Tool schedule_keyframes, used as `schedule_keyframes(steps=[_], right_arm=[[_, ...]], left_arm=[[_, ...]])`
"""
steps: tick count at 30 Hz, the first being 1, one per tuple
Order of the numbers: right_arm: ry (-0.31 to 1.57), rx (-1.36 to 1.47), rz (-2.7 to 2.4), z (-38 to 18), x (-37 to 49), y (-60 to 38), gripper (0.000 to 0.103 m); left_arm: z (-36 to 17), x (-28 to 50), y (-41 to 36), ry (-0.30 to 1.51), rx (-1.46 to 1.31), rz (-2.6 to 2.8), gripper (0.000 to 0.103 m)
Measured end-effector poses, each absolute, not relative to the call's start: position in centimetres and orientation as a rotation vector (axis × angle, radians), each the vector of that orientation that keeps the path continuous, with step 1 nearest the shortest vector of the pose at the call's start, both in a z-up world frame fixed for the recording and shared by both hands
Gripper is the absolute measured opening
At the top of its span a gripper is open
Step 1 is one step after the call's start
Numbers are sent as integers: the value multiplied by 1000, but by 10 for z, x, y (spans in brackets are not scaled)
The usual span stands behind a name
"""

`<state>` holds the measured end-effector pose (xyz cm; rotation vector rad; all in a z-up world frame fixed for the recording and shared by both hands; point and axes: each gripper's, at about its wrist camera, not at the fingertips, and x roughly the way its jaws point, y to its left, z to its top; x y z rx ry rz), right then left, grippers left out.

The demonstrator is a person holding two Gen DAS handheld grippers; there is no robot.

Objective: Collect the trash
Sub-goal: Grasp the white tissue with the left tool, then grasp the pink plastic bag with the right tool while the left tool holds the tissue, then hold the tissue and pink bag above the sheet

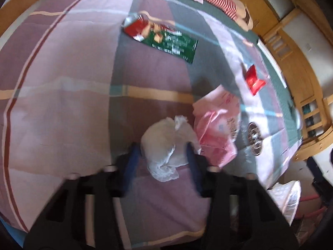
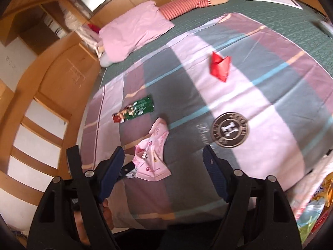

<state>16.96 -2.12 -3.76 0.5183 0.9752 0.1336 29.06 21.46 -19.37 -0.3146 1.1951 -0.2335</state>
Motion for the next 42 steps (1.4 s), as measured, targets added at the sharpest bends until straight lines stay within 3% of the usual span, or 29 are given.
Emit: schedule_keyframes(steps=[4,12,16,20,22,30,42], right_arm=[[1027,574,107,-56,188,-15,76],[1175,524,77,-132,256,46,76],[1267,498,147,-155,265,63,70],[1258,304,188,-150,264,89,40],[1231,266,215,-144,261,95,35],[1055,198,91,-111,252,70,34],[1073,214,76,-116,250,67,34]], left_arm=[[-193,285,224,1186,-335,-186,18],[-122,243,266,953,-345,-73,18],[-115,243,274,931,-333,-52,18],[-115,242,279,935,-358,-49,18],[-113,240,278,927,-352,-51,18],[-115,236,278,925,-320,-15,18],[-119,237,267,933,-264,-7,18]])
